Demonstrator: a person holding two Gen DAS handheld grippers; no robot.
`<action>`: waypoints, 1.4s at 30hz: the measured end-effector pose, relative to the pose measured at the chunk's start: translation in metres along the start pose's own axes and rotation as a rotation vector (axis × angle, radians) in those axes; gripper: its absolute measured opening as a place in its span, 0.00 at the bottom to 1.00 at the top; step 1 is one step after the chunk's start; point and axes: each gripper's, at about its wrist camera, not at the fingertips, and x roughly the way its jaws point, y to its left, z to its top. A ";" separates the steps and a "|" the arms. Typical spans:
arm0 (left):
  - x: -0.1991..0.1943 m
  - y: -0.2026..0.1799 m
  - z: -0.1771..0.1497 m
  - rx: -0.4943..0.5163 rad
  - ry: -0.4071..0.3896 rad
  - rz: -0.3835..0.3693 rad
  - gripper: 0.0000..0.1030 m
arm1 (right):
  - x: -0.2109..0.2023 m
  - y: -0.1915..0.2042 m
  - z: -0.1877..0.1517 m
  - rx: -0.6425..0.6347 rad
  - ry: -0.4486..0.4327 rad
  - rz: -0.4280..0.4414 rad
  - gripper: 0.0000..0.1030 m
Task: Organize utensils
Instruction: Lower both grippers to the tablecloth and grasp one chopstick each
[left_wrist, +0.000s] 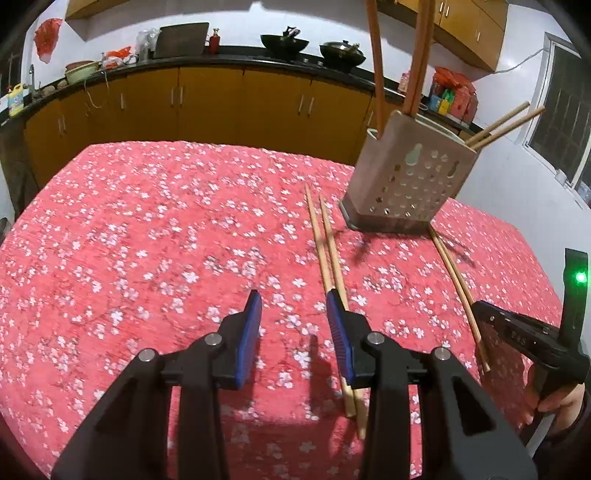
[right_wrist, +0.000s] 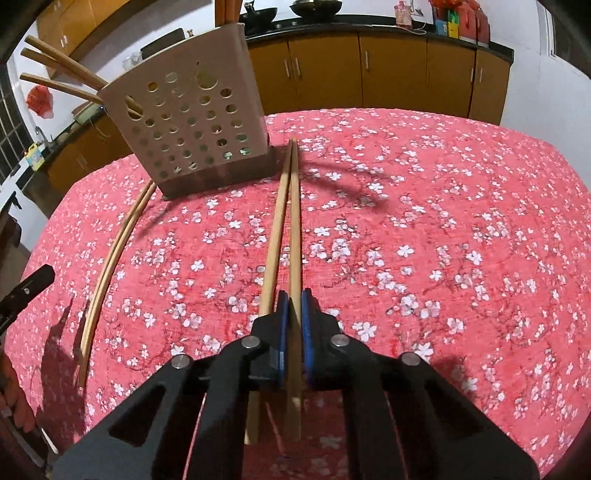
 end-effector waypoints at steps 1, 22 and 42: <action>0.002 -0.001 0.000 0.001 0.006 -0.006 0.36 | 0.000 0.002 0.000 -0.011 -0.002 -0.005 0.08; 0.041 -0.034 -0.017 0.128 0.127 -0.001 0.17 | -0.004 -0.025 0.002 0.055 -0.033 -0.091 0.07; 0.047 0.018 0.007 0.062 0.094 0.098 0.08 | 0.004 -0.028 0.011 0.025 -0.065 -0.118 0.07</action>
